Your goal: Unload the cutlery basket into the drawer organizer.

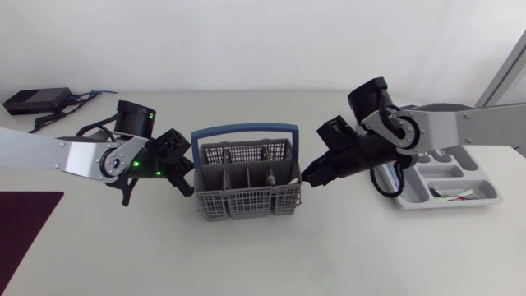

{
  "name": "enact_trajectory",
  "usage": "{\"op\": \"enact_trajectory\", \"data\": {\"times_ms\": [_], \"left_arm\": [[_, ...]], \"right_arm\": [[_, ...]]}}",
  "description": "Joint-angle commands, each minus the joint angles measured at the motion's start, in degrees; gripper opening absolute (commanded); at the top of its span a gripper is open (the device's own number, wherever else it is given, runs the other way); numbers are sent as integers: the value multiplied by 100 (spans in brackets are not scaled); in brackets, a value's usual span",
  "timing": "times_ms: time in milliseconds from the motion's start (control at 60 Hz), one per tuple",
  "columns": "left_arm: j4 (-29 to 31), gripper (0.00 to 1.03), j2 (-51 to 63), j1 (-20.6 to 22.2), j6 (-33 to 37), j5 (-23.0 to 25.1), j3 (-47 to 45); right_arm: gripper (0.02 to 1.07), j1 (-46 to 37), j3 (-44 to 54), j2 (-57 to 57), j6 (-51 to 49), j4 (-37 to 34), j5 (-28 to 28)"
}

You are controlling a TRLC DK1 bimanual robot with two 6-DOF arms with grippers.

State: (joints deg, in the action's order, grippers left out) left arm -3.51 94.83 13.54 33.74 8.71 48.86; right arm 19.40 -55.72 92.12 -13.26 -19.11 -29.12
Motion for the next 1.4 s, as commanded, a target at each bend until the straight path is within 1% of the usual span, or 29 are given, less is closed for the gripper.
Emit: {"op": "enact_trajectory", "data": {"times_ms": [0,233,400,517,750,867,917,967,1000,1033,1083,1200,1267,1300,1383], "left_arm": [[-124,4,291,35,-87,113,379],[-141,4,387,-115,-87,122,449],[-141,4,97,-422,-34,263,132],[-141,4,-289,-572,-7,351,-175],[-124,4,-913,-598,45,368,-597],[-1,4,-1379,-633,28,430,-764],[149,4,-1669,-677,28,439,-834],[298,4,-1924,-704,1,553,-896],[386,4,-2100,-712,-16,667,-949],[456,4,-2267,-704,-43,711,-1001],[579,7,-2513,-660,-87,737,-1072],[922,14,-3023,-378,-166,746,-1195],[1168,19,-3234,-194,-245,746,-1204],[1265,20,-3313,-106,-262,746,-1195],[1388,22,-3480,114,-359,746,-1212]], "right_arm": [[7,196,-167,140,174,171,-181],[7,214,-202,210,253,241,-32],[7,214,-79,131,253,250,-32],[7,275,44,-115,271,233,65],[7,214,202,-590,271,189,355],[7,214,308,-1020,359,136,390],[8,231,325,-1196,394,83,390],[10,275,317,-1354,420,-5,399],[15,319,299,-1424,473,-57,399],[19,381,273,-1486,499,-128,408],[21,495,220,-1539,561,-207,416],[22,750,70,-1574,719,-339,460],[30,978,18,-1556,772,-356,592],[33,1066,-9,-1539,772,-356,671],[34,1330,-132,-1381,763,-365,1023]]}}
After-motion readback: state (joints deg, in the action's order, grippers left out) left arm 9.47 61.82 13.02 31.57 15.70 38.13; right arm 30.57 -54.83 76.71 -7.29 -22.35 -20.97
